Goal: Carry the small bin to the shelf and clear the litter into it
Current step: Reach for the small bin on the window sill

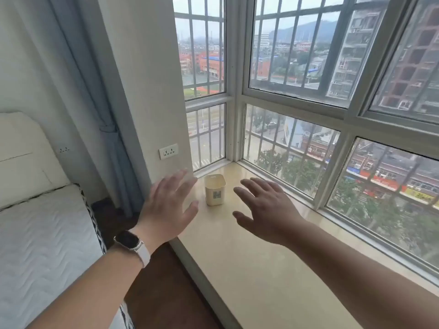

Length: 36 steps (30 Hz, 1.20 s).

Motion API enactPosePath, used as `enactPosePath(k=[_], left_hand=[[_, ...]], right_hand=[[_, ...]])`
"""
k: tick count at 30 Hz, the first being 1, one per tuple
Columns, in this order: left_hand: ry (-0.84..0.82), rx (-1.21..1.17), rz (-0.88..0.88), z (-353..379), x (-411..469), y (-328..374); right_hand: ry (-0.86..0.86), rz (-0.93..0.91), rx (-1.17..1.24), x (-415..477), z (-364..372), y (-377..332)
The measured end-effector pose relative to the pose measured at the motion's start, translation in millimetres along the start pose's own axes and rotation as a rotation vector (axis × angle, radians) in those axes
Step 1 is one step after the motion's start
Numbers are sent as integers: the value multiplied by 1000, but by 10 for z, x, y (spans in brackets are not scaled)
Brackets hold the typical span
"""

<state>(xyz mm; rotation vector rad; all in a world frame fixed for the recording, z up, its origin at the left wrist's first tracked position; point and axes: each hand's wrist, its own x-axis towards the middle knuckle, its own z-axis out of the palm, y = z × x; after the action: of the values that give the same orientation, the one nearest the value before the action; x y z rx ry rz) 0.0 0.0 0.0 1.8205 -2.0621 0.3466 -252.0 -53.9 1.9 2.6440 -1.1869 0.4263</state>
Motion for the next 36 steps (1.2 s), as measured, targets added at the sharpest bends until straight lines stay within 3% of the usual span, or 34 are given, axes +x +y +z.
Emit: enactPosePath(k=[6,12,19,36], left_hand=[[-76,36,-18,382,334,-353],[-73,90,-53,567,928,-783],[-121,130,-25,868,1793,-1083],[-192,109,34,1677,2672,-1490]], right_hand=[[2,84,82,603,436,221],[-58,0,85,1380,809,477],[-95,22,106,2079,1129,915],[-195,109,178,2759,2017,1318]])
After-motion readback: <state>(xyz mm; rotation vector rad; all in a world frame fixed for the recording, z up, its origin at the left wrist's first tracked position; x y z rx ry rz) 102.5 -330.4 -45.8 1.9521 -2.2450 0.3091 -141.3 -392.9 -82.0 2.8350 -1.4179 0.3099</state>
